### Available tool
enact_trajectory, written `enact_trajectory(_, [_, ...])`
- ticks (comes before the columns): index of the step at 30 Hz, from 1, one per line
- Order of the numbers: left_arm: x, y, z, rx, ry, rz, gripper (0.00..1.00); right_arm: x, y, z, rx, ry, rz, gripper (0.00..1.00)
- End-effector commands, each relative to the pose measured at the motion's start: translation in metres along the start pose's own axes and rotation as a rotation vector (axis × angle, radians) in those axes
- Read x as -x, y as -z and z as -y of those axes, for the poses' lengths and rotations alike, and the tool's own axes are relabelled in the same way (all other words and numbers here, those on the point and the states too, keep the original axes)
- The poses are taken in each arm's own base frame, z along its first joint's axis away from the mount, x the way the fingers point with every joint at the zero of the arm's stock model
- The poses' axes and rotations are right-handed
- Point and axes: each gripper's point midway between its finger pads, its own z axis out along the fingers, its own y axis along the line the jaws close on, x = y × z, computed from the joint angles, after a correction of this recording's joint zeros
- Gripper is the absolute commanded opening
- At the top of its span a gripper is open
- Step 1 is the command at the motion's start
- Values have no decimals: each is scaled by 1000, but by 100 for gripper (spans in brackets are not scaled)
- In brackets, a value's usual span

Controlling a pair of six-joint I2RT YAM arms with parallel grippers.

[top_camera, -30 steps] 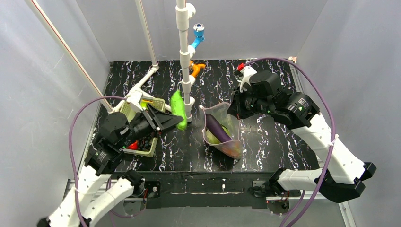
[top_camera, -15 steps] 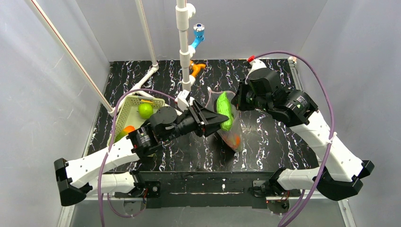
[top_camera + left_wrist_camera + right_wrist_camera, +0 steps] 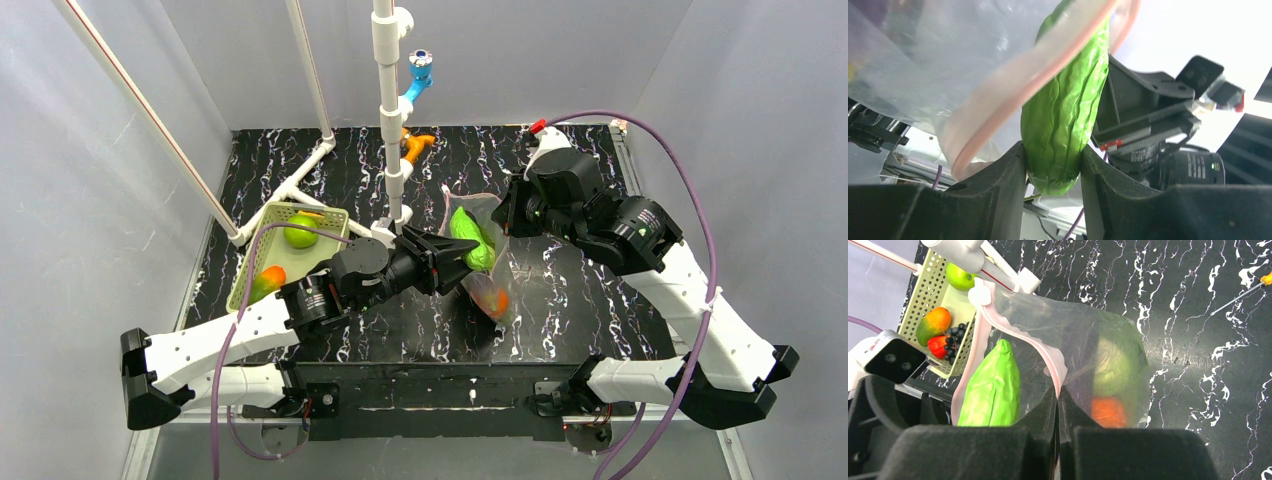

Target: Place the food in the zip-top bag and seal the zipper

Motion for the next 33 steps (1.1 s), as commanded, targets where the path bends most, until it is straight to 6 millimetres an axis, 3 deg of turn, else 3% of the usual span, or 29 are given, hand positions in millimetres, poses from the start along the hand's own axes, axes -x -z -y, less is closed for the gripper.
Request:
enact_trajectory(1, [18,9,0,47,35,112,8,23,14,-12,66,-21,108,1])
enact_trajectory(6, [25,10,0,59,40,152,16,17,14,-18,92,-2,94,1])
enact_trajectory(10, [3,0,15,23,6,65,17,11,12,-22,94,19,76,1])
enact_trajectory(14, [-2,-9,13,39,-1,50,28,12,14,-25,102,29,80,1])
enact_trajectory(15, [1,-9,14,33,-1,61,34,13,15,-26,106,33,83,1])
enact_trajectory(18, [9,-4,16,30,-21,109,69,15,19,-27,112,41,91,1])
enact_trajectory(22, [20,6,28,-5,-116,172,97,14,21,-26,115,42,94,1])
enact_trajectory(33, [-2,33,59,-69,-609,91,98,10,20,-23,125,106,96,1])
